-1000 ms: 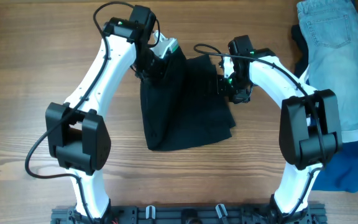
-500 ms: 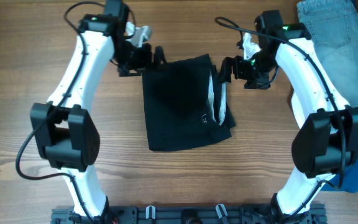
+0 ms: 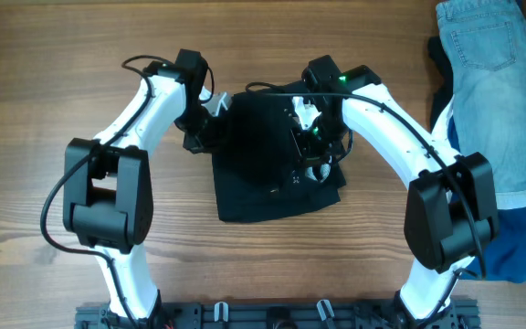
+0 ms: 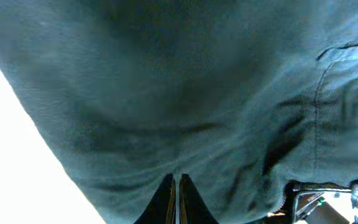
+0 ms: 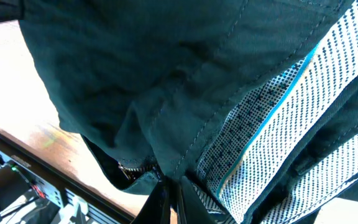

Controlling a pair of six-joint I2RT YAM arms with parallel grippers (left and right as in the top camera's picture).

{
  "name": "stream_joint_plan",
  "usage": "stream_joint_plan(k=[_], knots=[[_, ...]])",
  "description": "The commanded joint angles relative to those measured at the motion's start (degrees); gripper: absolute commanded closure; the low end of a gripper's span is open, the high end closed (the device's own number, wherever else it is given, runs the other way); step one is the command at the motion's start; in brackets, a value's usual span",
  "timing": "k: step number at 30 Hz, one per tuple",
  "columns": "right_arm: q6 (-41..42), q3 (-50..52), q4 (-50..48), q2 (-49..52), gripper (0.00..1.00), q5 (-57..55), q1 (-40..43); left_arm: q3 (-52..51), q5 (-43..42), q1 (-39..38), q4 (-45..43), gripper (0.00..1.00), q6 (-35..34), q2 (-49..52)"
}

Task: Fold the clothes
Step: 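Lift the left end and fold it over toward the right gripper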

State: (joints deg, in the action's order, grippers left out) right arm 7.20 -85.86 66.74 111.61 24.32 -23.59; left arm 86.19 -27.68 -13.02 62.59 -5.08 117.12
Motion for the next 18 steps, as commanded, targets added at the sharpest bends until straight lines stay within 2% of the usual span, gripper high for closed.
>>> stream_joint_plan(k=[1,4,6,7,8,9,10,11,12,13,15,17,18], knots=[[1.44,3.45,-0.28,-0.39,0.96,-4.61,-0.35,-1.55,-0.31,-1.77,-2.19,0.96,0.07,1.18],[4.76,13.64,-5.05,-0.39,0.96,-9.4,0.48,-1.55,-0.37,-1.88,-2.62,0.96,0.07,1.2],[9.94,14.86,-4.55,-0.42,0.96,-16.04,1.22,-1.55,-0.33,-1.88,-2.67,0.96,0.11,1.2],[9.9,14.38,-4.13,-0.85,0.96,-17.31,1.46,-1.55,-0.33,-1.86,-2.86,0.94,0.13,1.2],[9.4,12.9,-2.91,-0.85,0.46,-17.31,1.44,-1.55,-0.33,-1.88,-3.56,0.79,0.17,1.2],[9.55,11.54,-1.49,-0.85,0.03,-18.82,1.44,-1.55,-0.33,-1.81,-4.28,0.73,0.31,1.2],[10.08,10.21,-0.15,-0.85,0.0,-20.92,1.44,-1.55,-0.33,-1.73,-4.59,0.72,0.28,1.18],[12.33,7.89,1.77,-0.85,0.0,-24.94,1.44,-1.49,-0.37,-1.42,-4.76,0.78,0.28,1.16],[12.98,5.14,3.28,-1.07,0.0,-27.52,1.44,-1.38,-0.63,-0.87,-4.35,0.8,0.07,0.96],[12.92,1.77,4.46,-1.51,0.0,-28.44,1.57,-1.38,-1.88,-0.2,-3.3,0.6,0.09,0.59],[12.31,-5.25,5.55,-2.6,0.0,-28.39,2.56,-1.38,-2.03,1.18,-2.19,0.42,0.33,-0.24],[11.04,-9.73,5.55,-3.76,0.0,-28.15,4.22,-1.4,-1.99,2.91,-3.28,0.0,0.31,-0.2],[10.84,-10.36,5.53,-4.33,0.0,-28.13,4.76,-1.62,-1.79,3.3,-2.82,0.0,0.33,-0.11]])
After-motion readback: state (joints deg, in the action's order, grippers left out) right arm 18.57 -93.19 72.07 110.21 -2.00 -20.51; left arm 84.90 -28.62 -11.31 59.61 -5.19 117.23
